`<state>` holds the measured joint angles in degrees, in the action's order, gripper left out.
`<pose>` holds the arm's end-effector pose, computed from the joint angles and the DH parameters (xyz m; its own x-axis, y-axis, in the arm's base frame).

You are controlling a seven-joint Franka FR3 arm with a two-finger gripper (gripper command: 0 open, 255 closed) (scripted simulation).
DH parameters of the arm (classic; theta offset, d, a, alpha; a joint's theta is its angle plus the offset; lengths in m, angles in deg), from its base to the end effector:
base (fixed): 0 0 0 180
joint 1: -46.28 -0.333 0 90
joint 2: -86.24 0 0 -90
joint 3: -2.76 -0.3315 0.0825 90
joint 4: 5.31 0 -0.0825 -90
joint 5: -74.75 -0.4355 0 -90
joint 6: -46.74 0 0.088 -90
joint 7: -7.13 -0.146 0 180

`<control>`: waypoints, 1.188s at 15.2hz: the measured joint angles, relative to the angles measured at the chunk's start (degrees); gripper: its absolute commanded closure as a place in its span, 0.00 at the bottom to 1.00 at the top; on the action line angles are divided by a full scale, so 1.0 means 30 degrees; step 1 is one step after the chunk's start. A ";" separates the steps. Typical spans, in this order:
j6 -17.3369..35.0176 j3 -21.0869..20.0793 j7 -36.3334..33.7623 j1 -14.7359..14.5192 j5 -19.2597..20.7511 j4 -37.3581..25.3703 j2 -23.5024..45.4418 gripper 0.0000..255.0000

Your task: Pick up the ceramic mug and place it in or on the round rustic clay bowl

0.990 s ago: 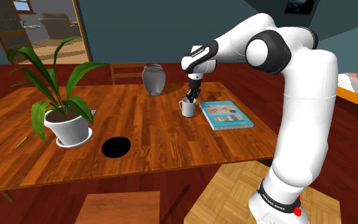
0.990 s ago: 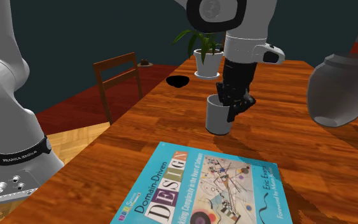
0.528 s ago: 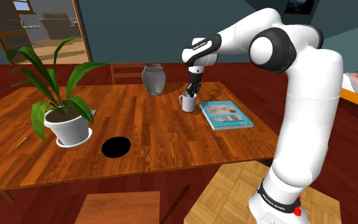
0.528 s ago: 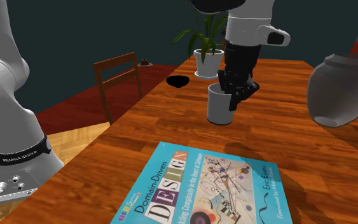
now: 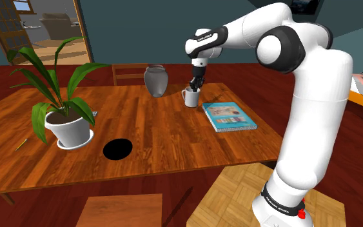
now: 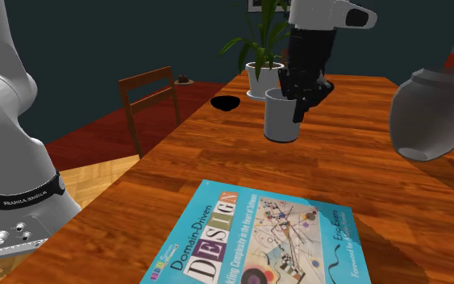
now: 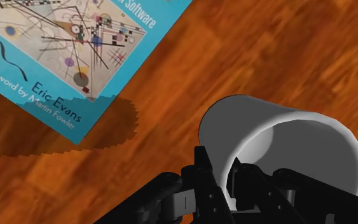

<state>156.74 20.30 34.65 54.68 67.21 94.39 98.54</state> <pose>0.6112 -0.2712 0.4100 0.9999 -0.0133 0.0047 -0.0130 -0.9979 -0.0632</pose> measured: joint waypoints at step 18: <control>-0.0176 -0.2617 -0.6683 -0.3875 0.0747 0.0673 -0.1418 1.00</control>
<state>156.21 12.45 14.60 43.05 69.45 96.41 94.28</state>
